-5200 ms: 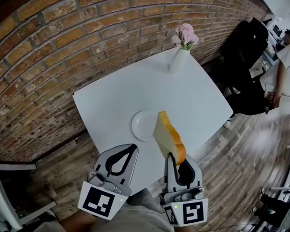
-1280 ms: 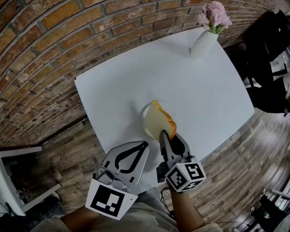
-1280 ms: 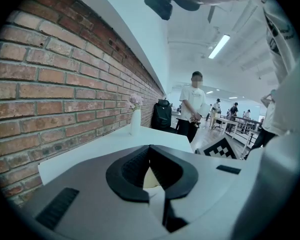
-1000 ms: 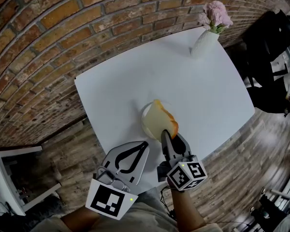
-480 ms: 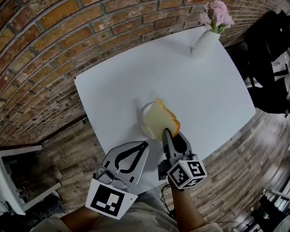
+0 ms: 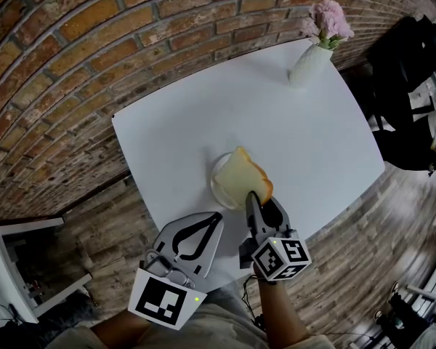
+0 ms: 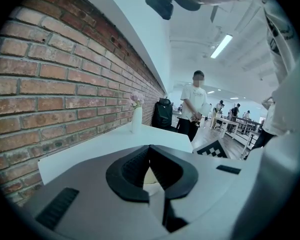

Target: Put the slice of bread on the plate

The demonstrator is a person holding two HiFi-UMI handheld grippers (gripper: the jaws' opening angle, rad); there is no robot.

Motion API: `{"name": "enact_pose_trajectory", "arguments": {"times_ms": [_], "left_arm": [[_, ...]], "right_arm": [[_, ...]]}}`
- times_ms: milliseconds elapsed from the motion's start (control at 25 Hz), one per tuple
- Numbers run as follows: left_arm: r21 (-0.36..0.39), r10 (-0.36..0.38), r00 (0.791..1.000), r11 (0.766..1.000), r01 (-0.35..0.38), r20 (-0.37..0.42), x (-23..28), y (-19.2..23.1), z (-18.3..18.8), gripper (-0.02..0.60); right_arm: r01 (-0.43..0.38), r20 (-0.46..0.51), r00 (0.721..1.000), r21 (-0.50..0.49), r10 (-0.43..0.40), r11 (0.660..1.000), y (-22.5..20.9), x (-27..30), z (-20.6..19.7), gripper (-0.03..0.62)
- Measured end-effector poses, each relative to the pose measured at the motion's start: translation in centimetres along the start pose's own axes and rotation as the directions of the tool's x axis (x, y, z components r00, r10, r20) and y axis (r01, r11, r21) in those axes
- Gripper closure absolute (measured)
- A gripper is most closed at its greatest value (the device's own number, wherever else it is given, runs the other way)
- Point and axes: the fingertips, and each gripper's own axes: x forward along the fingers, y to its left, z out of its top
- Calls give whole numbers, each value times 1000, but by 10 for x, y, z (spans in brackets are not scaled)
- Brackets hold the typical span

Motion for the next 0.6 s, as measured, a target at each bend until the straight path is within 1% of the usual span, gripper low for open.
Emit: {"name": "enact_pose_trajectory", "arguments": {"times_ms": [360, 600], "left_arm": [[-3, 1, 1000, 1000, -1, -2, 0, 3, -2, 572], [-8, 2, 1000, 1000, -2, -4, 0, 5, -2, 572]], "right_arm": [[32, -4, 999, 61, -32, 998, -15, 5, -8, 476], [49, -11, 999, 62, -49, 997, -21, 9, -12, 468]]}}
